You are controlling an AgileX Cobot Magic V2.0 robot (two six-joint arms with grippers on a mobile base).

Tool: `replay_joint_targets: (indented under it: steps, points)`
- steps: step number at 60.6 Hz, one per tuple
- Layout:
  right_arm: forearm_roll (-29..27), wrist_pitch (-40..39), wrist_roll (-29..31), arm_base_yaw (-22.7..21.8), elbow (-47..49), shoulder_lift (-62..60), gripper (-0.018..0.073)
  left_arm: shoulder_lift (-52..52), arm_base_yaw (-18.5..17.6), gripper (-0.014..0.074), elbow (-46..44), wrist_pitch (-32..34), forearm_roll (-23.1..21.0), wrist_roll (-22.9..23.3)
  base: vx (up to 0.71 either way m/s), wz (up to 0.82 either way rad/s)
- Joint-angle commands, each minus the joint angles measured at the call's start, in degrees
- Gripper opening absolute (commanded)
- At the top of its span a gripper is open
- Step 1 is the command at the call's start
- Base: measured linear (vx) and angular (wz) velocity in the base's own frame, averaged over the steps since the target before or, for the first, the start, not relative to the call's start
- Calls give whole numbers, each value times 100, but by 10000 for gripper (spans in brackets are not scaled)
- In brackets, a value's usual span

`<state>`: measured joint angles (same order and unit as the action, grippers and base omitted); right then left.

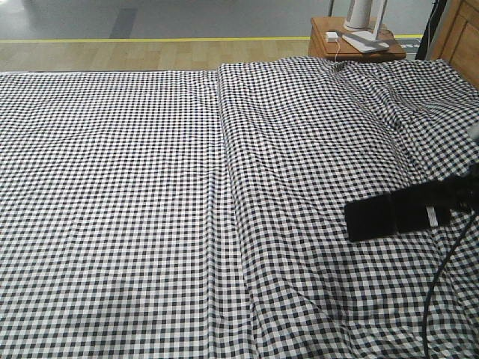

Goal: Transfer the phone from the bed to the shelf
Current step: 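Lift the phone with the right gripper up off the bed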

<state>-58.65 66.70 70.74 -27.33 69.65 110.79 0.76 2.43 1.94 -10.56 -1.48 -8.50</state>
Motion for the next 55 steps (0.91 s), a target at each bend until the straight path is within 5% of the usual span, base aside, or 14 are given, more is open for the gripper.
replay_joint_targets:
  steps: [1,55]
  points:
    - [-425,711,62,210,92,-682,-3,77,-22,1,-122,415,-52,33,0,0]
    - [-1025,706,-753,3747,92,-3346,-2,77,-22,1,-122,415,-52,33,0,0]
